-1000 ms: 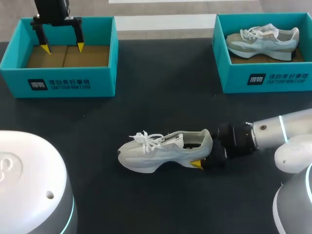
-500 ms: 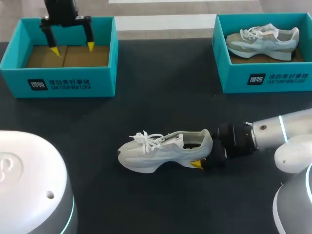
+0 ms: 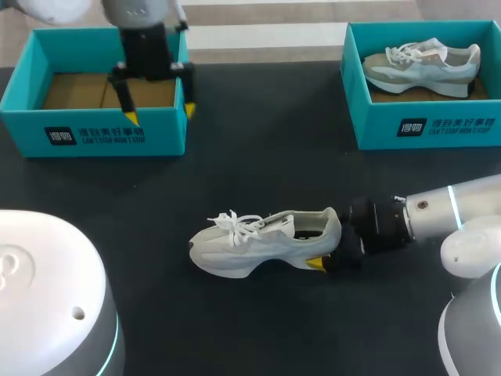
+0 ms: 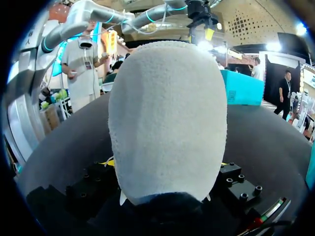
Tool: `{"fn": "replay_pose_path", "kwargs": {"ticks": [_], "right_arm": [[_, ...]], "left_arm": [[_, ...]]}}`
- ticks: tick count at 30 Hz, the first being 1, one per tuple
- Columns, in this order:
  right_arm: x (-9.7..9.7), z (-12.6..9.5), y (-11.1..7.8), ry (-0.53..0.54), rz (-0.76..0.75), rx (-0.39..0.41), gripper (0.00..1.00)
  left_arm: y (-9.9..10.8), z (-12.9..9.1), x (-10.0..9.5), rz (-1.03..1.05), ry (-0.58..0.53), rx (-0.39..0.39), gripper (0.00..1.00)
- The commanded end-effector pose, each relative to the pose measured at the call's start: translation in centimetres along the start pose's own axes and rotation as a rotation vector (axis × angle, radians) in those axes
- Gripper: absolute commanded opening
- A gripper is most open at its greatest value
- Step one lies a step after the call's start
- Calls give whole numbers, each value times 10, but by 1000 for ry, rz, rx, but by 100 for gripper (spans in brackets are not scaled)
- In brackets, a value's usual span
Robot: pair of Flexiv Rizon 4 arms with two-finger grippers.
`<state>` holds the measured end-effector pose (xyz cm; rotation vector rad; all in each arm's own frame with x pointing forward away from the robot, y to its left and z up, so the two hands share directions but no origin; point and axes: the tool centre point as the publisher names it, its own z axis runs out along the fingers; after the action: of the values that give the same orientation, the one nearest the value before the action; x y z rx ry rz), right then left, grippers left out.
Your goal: Take the shoe out of the shoebox, open the shoe tongue, remove and reinsert the insole, then place the shoe into the shoebox
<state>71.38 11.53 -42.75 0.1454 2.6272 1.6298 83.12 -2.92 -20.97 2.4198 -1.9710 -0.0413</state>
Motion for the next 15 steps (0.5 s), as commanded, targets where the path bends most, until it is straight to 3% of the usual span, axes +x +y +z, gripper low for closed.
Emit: {"fn": "replay_pose_path", "kwargs": {"ticks": [1, 15], "right_arm": [[-1, 6, -1, -1, 1, 5, 0], [-1, 6, -1, -1, 1, 5, 0]], "left_arm": [[23, 15, 25, -30, -85, 15, 100], [29, 18, 29, -25, -109, 12, 100]]}}
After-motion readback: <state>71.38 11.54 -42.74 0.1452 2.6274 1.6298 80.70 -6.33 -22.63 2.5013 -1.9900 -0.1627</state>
